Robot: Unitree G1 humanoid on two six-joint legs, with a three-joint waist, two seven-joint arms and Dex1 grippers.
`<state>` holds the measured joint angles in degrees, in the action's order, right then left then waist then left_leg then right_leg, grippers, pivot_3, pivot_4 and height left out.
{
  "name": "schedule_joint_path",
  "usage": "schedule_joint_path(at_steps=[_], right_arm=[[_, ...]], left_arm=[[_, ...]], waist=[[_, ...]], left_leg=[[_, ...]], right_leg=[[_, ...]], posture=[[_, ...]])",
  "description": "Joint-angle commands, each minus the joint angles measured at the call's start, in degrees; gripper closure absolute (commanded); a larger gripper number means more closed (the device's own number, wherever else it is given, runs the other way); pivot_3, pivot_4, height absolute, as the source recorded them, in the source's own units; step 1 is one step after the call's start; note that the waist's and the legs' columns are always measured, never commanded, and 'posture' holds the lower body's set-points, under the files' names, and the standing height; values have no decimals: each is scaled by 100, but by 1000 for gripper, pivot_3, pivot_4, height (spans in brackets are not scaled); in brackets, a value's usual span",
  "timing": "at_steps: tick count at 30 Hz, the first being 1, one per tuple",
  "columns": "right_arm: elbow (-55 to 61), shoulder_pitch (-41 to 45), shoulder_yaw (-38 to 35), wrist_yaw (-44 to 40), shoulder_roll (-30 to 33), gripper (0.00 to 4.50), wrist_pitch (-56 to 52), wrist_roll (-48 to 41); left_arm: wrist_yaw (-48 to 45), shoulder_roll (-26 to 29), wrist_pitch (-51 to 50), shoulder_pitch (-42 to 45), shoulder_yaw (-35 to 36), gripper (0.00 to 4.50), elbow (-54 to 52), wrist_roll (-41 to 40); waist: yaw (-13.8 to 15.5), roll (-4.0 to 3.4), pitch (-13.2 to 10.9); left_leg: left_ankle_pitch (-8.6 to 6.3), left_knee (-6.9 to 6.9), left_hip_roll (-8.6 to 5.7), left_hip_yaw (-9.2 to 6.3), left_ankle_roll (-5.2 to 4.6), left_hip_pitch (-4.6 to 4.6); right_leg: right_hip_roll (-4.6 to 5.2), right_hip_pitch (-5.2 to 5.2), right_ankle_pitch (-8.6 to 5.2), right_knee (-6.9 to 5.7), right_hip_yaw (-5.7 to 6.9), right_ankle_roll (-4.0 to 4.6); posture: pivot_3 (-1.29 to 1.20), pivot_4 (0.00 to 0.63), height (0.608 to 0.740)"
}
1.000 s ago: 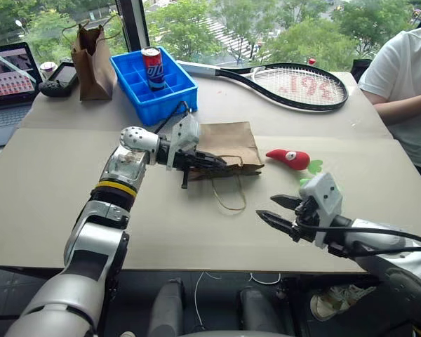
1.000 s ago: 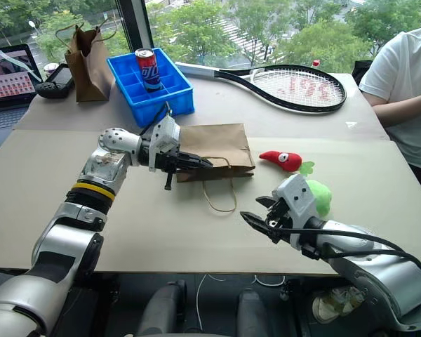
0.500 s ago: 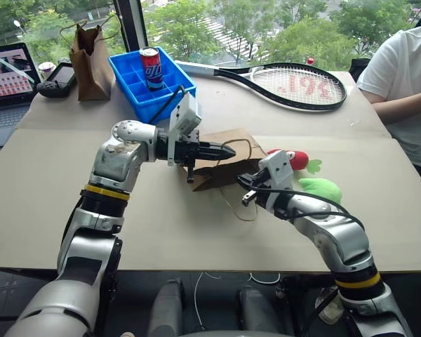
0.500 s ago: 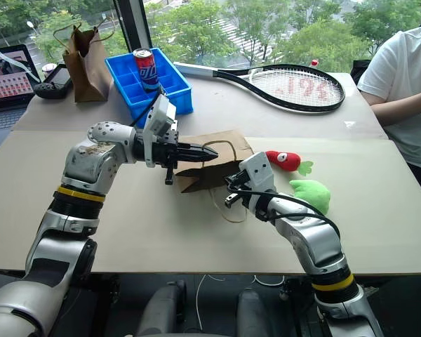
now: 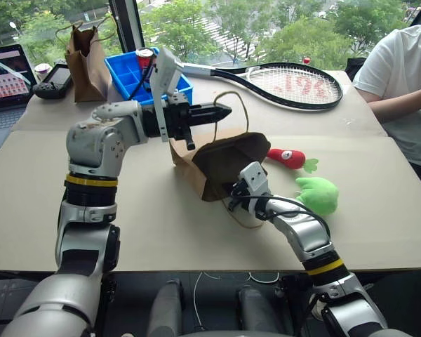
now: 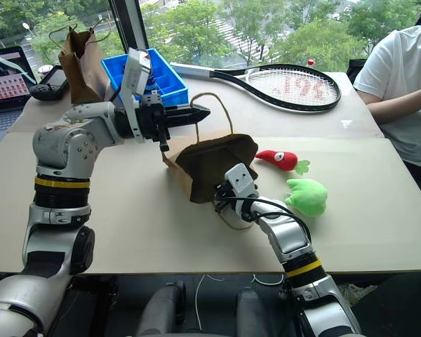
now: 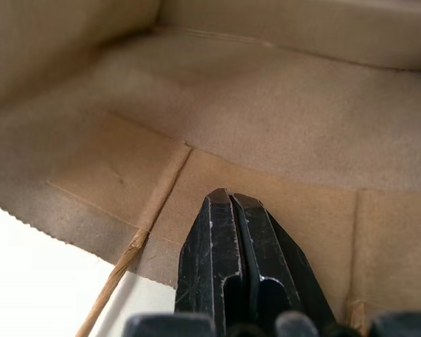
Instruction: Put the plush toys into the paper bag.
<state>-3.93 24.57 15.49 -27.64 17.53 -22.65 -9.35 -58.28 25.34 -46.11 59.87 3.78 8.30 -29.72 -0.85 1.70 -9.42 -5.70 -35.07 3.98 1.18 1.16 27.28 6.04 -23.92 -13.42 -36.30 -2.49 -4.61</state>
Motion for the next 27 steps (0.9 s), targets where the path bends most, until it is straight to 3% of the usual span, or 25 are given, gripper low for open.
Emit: schedule_joint_path(at_steps=[1, 8, 23, 24, 27], right_arm=[[-56, -57, 129, -170, 13, 4486, 3, 201], [-57, -17, 61, -305, -27, 4486, -38, 335], [1229, 23, -742, -252, -126, 4486, -636, -277], [1382, 25, -859, -246, -131, 3909, -757, -393], [1827, 46, -1262, -210, -74, 3053, -1130, -769]], left_arm=[[-85, 279, 250, 636, 202, 4500, -243, -155], [-517, 620, 620, 637, -132, 4500, -769, -77], [-347, 505, 369, -592, -381, 4500, -1475, -318], [-323, 502, 345, -627, -381, 4500, -1511, -349], [-282, 482, 248, -712, -376, 4500, -1599, -440]], waist=[[0, 0, 0], [-4, -2, 1], [10, -2, 1], [10, -2, 1], [11, -2, 1]], left_leg=[[1, 1, 0, 0, 1, 1], [5, 12, 1, 0, 9, -4], [7, 10, 2, 0, 12, 1], [7, 11, 2, 0, 12, 1], [7, 11, 2, 0, 12, 1]], right_leg=[[-1, -1, 0, 1, 0, 0], [-2, -2, 0, 1, 0, 1], [-2, -6, 1, -2, -1, 2], [-1, -6, 1, -4, -1, 2], [-2, -8, 1, -5, -1, 3]], posture=[[0, 150, 740], [0, 150, 740], [0, 150, 740], [0, 150, 740], [0, 150, 740]])
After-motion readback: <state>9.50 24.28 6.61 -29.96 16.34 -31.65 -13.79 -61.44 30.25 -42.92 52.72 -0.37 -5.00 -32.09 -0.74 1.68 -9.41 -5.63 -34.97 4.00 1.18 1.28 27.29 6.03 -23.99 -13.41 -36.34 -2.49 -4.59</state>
